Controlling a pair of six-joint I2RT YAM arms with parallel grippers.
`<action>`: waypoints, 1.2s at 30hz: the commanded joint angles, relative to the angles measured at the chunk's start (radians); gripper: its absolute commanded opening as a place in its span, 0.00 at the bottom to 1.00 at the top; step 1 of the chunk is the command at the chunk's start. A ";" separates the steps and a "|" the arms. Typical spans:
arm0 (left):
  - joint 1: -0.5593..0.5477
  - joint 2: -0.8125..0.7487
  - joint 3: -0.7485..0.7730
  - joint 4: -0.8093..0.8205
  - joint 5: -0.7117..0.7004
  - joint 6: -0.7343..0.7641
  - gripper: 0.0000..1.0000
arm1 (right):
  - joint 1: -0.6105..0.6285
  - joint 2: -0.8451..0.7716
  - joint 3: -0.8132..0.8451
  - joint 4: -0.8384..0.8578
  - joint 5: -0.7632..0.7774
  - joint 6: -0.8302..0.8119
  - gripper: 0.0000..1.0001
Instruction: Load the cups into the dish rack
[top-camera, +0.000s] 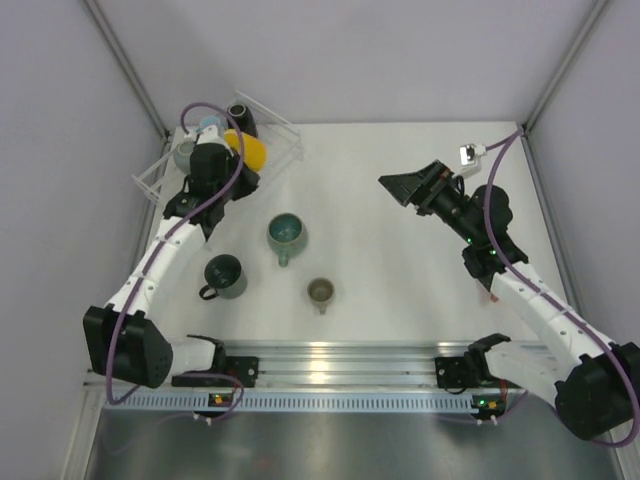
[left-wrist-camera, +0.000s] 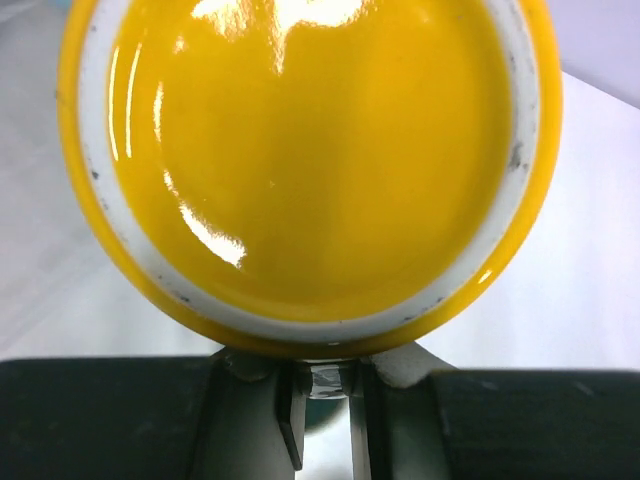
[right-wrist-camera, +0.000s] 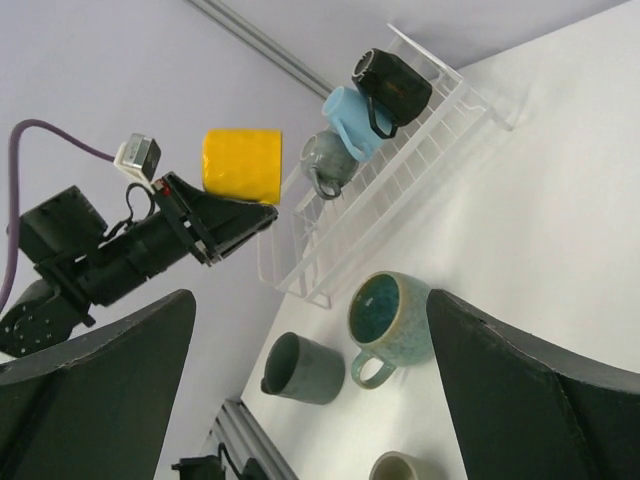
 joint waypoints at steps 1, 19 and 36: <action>0.136 0.023 0.059 -0.025 -0.077 0.060 0.00 | -0.025 -0.029 0.035 -0.006 -0.022 -0.043 1.00; 0.379 0.276 0.157 -0.042 -0.242 0.120 0.00 | -0.084 -0.076 0.015 -0.041 -0.042 -0.090 1.00; 0.444 0.425 0.236 -0.042 -0.272 0.131 0.00 | -0.101 -0.076 0.009 -0.063 -0.030 -0.126 1.00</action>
